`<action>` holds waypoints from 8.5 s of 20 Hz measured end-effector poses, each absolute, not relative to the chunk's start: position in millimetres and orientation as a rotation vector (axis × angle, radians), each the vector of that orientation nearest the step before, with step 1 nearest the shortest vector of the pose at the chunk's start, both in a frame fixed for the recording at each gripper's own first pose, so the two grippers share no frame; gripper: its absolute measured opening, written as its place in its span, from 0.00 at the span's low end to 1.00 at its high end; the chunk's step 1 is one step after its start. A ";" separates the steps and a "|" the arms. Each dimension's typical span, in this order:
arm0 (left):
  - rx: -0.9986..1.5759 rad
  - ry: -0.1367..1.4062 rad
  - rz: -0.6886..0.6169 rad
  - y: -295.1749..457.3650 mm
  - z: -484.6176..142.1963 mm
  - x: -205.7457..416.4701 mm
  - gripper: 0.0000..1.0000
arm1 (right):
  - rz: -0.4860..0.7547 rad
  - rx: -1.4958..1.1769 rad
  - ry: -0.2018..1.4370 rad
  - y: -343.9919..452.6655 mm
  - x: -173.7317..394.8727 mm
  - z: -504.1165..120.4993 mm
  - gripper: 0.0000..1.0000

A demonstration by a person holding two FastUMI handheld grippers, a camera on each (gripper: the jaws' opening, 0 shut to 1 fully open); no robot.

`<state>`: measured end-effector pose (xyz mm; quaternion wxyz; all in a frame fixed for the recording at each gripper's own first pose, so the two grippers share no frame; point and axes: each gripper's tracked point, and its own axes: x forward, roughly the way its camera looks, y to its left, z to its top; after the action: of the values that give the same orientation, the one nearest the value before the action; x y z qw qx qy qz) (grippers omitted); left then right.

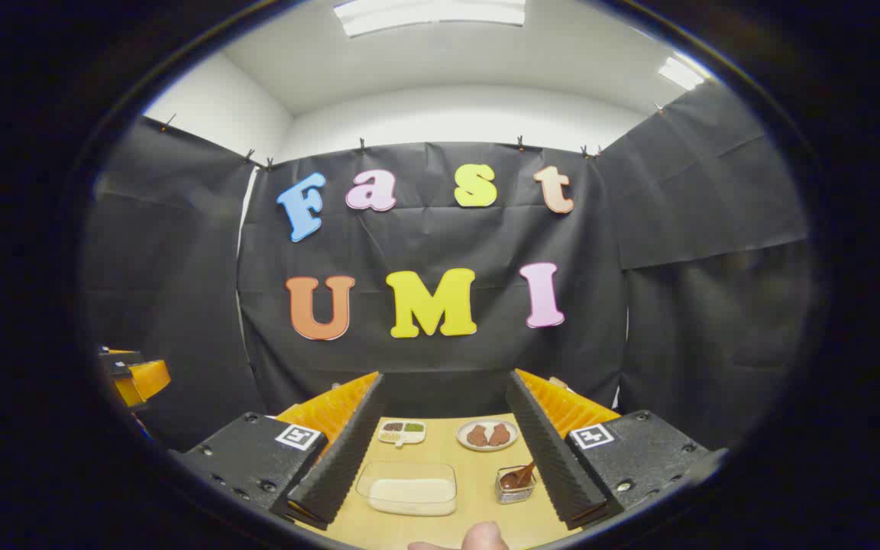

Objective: Close the left gripper, press the button to open the rice cooker; take a wooden spoon from the chopstick holder with the right hand, scoop a spoonful of rice and pour it into the rice cooker, then put the wooden spoon back into the chopstick holder.

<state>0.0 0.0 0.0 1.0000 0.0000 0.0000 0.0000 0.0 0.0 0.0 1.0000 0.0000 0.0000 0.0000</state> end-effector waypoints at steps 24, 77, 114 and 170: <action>-0.012 0.055 -0.013 -15.2 -19.9 18.4 0.94 | -0.011 0.016 0.044 -17.6 17.0 -17.0 1.00; -0.246 0.481 0.001 33.5 -175.4 162.5 0.13 | 0.080 0.006 0.203 -32.6 112.1 -88.1 1.00; -0.036 0.089 0.102 -31.1 -24.3 118.6 0.94 | -0.016 0.209 0.659 -180.6 168.8 -320.1 0.82; -0.027 0.231 0.212 138.6 -67.0 43.4 0.94 | 0.028 -0.278 0.524 47.4 201.4 -355.9 0.12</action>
<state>43.4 138.6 -67.0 0.9877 -0.0133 0.1149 0.1055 201.4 47.4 -355.9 0.9563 -0.1370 0.2581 0.0137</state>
